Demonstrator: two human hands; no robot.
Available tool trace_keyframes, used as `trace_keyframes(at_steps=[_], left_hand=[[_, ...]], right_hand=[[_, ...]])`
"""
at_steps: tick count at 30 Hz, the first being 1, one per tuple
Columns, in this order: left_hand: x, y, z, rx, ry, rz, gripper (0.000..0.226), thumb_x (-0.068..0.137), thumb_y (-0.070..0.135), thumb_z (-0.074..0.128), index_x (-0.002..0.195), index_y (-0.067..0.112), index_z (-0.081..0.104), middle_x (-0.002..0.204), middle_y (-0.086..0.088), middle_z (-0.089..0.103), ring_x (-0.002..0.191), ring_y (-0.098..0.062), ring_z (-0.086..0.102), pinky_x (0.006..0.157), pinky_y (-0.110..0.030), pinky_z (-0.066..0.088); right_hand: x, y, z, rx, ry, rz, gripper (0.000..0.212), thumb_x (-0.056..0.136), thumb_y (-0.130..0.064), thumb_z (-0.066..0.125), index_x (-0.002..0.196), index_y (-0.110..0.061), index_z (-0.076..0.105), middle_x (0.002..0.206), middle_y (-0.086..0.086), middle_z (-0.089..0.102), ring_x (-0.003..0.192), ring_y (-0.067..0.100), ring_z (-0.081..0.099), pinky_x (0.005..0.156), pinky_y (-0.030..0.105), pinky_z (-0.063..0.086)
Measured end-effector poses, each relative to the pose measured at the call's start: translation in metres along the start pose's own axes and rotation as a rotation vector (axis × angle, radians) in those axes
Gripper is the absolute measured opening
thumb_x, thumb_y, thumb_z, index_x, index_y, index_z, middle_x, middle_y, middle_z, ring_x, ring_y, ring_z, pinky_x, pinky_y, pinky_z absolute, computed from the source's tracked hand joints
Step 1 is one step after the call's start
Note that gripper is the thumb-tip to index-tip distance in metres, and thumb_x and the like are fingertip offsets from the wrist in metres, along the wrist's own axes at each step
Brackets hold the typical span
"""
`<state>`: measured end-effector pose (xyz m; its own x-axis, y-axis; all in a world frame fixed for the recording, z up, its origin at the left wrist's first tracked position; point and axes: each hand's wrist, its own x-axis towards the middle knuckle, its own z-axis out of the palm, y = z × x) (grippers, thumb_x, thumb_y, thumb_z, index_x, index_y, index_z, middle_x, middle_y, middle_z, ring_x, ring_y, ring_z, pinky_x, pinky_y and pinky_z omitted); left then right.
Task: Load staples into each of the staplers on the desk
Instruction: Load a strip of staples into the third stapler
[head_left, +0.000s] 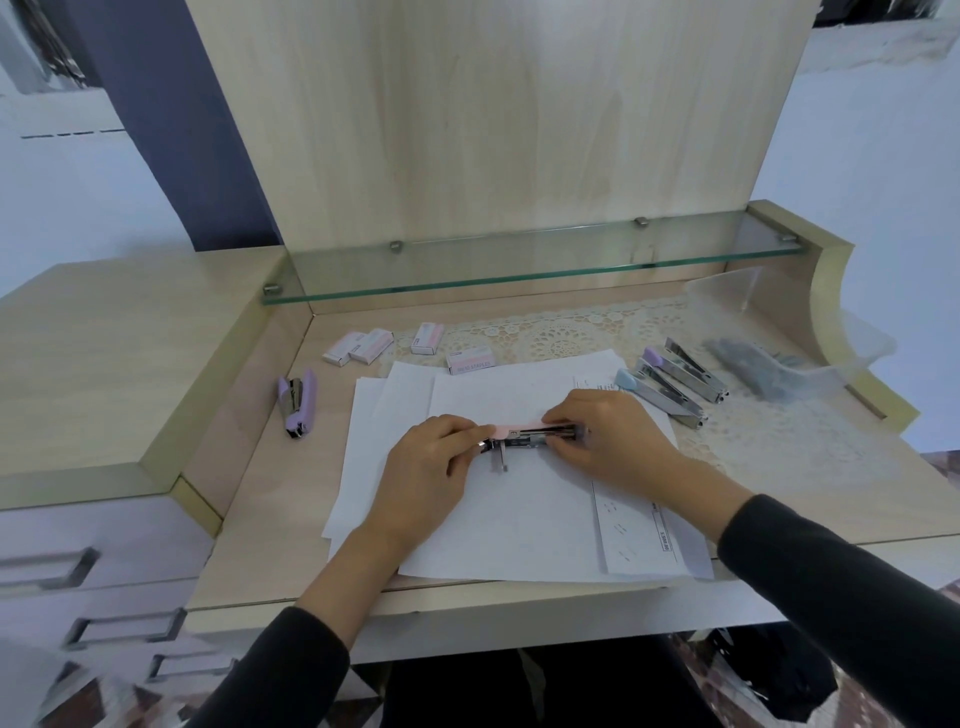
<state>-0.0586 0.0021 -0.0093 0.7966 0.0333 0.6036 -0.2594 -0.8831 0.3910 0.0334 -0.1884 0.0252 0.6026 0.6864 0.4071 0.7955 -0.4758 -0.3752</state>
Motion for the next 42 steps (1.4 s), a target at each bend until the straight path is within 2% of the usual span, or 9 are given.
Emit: trace_keyframes(at_steps=[9, 14, 19, 22, 26, 29, 31, 39, 42], left_hand=[[0.001, -0.001, -0.001, -0.001, -0.001, -0.019, 0.032, 0.082, 0.019, 0.044, 0.096, 0.01, 0.071, 0.084, -0.004, 0.068, 0.078, -0.011, 0.053, 0.066, -0.028, 0.045], [0.0, -0.001, -0.001, 0.013, 0.023, -0.02, 0.032, 0.081, 0.018, 0.044, 0.095, 0.01, 0.071, 0.082, -0.004, 0.068, 0.077, -0.011, 0.051, 0.065, -0.027, 0.043], [0.0, 0.0, -0.001, 0.104, 0.088, 0.018, 0.029, 0.081, 0.015, 0.045, 0.091, 0.01, 0.072, 0.08, -0.003, 0.069, 0.077, -0.011, 0.048, 0.064, -0.025, 0.037], [0.0, -0.001, 0.0, 0.097, 0.086, 0.026, 0.03, 0.08, 0.014, 0.044, 0.09, 0.01, 0.072, 0.08, -0.004, 0.069, 0.077, -0.011, 0.048, 0.065, -0.025, 0.037], [0.0, -0.002, 0.001, 0.069, 0.059, 0.016, 0.03, 0.08, 0.014, 0.044, 0.092, 0.01, 0.072, 0.081, -0.004, 0.069, 0.078, -0.012, 0.049, 0.065, -0.025, 0.037], [0.0, -0.003, 0.001, 0.048, 0.053, 0.004, 0.031, 0.08, 0.015, 0.043, 0.092, 0.01, 0.071, 0.081, -0.004, 0.069, 0.078, -0.011, 0.049, 0.065, -0.026, 0.037], [0.0, -0.003, 0.002, 0.043, 0.048, 0.0, 0.031, 0.08, 0.016, 0.043, 0.093, 0.01, 0.071, 0.081, -0.004, 0.069, 0.078, -0.011, 0.05, 0.065, -0.026, 0.037], [0.0, -0.004, 0.001, 0.017, 0.019, -0.017, 0.032, 0.081, 0.018, 0.043, 0.095, 0.01, 0.071, 0.083, -0.004, 0.069, 0.077, -0.011, 0.051, 0.064, -0.027, 0.04], [-0.001, -0.005, 0.001, 0.007, 0.006, -0.029, 0.033, 0.082, 0.02, 0.043, 0.096, 0.011, 0.071, 0.084, -0.003, 0.068, 0.076, -0.01, 0.052, 0.065, -0.029, 0.044]], right_hand=[[0.007, -0.004, 0.004, -0.069, -0.045, 0.008, 0.026, 0.081, -0.031, 0.065, 0.09, -0.007, 0.064, 0.085, 0.008, 0.065, 0.079, 0.025, 0.058, 0.065, 0.027, 0.038], [0.006, 0.0, 0.003, -0.016, -0.025, 0.043, 0.032, 0.073, -0.039, 0.071, 0.092, -0.013, 0.066, 0.085, 0.002, 0.065, 0.079, 0.016, 0.055, 0.067, 0.027, 0.04], [0.002, 0.004, 0.003, 0.069, -0.04, 0.012, 0.024, 0.073, -0.013, 0.07, 0.097, -0.014, 0.069, 0.088, 0.004, 0.071, 0.083, 0.024, 0.062, 0.076, 0.035, 0.049], [0.003, 0.007, 0.002, 0.1, -0.025, 0.018, 0.025, 0.071, -0.012, 0.071, 0.096, -0.016, 0.07, 0.089, 0.003, 0.071, 0.084, 0.022, 0.062, 0.078, 0.036, 0.05], [0.002, 0.004, 0.002, 0.076, 0.077, -0.055, 0.013, 0.066, -0.013, 0.072, 0.079, -0.016, 0.07, 0.076, 0.005, 0.063, 0.072, 0.023, 0.058, 0.061, 0.034, 0.049], [0.0, -0.003, 0.004, 0.008, 0.102, -0.086, 0.009, 0.064, -0.012, 0.074, 0.071, -0.016, 0.069, 0.064, 0.004, 0.053, 0.06, 0.017, 0.049, 0.049, 0.02, 0.034], [0.0, -0.006, 0.008, -0.046, 0.115, -0.115, 0.009, 0.063, -0.011, 0.073, 0.068, -0.017, 0.07, 0.059, 0.002, 0.05, 0.057, 0.014, 0.044, 0.05, 0.015, 0.025], [0.005, -0.01, 0.016, -0.145, 0.12, -0.13, 0.021, 0.054, 0.0, 0.08, 0.064, -0.013, 0.068, 0.057, 0.001, 0.056, 0.05, 0.022, 0.054, 0.059, 0.023, 0.031], [0.007, -0.012, 0.018, -0.15, 0.114, -0.099, 0.023, 0.051, 0.002, 0.079, 0.06, -0.013, 0.065, 0.056, 0.0, 0.056, 0.05, 0.021, 0.054, 0.051, 0.017, 0.032]])
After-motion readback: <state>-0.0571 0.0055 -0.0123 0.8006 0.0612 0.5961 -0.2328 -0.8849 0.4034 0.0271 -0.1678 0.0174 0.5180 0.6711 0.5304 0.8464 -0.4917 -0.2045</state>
